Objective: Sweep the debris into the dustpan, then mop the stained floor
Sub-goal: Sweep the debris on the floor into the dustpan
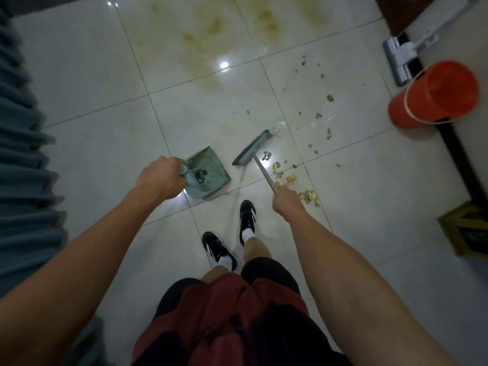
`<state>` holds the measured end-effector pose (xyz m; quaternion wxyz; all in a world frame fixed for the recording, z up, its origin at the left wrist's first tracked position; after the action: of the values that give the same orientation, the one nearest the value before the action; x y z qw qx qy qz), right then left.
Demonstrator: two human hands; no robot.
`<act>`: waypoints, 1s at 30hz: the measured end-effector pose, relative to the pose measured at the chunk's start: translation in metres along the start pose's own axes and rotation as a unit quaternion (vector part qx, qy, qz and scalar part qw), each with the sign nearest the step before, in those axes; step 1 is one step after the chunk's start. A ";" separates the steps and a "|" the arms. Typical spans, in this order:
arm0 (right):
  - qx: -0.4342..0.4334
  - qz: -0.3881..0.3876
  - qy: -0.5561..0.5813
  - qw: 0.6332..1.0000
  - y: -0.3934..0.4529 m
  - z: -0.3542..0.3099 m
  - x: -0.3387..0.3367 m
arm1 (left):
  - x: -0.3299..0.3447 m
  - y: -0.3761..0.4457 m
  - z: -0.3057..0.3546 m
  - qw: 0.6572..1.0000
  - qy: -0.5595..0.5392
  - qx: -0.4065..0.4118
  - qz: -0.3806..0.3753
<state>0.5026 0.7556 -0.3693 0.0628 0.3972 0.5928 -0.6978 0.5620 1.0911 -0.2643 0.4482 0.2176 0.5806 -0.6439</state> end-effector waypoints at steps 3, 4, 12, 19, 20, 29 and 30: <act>0.026 0.008 0.037 0.999 -0.012 0.026 0.008 | 0.005 -0.002 0.011 1.000 0.013 0.025 -0.003; 0.034 0.014 0.045 0.998 -0.017 0.034 0.009 | 0.007 -0.002 0.014 0.999 0.016 0.032 -0.004; 0.052 0.038 0.058 0.996 -0.049 0.061 0.023 | 0.012 -0.005 0.046 0.996 0.032 0.085 -0.009; 0.031 0.048 0.067 0.996 -0.050 0.044 0.013 | 0.000 -0.003 0.059 0.993 0.043 0.106 -0.011; 0.024 0.049 0.065 0.996 -0.048 0.039 0.008 | -0.003 -0.002 0.058 0.994 0.040 0.104 -0.013; -0.023 0.050 0.081 0.995 0.011 -0.027 -0.043 | -0.028 0.041 0.049 0.995 0.040 0.086 -0.013; -0.028 0.050 0.084 0.995 0.020 -0.036 -0.050 | -0.032 0.049 0.049 0.996 0.040 0.083 -0.013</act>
<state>0.5649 0.7621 -0.3531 0.0581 0.4817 0.5948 -0.6410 0.6304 1.0586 -0.2542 0.3966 0.2721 0.5457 -0.6862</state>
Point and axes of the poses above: each hand's wrist, its own y-axis towards the middle knuckle, its own x-axis out of the palm, z = x × y, the point moved 10 cm from there along y, towards the middle knuckle, and after that the axes turned 4 degrees about -y, right-handed, at the moved point
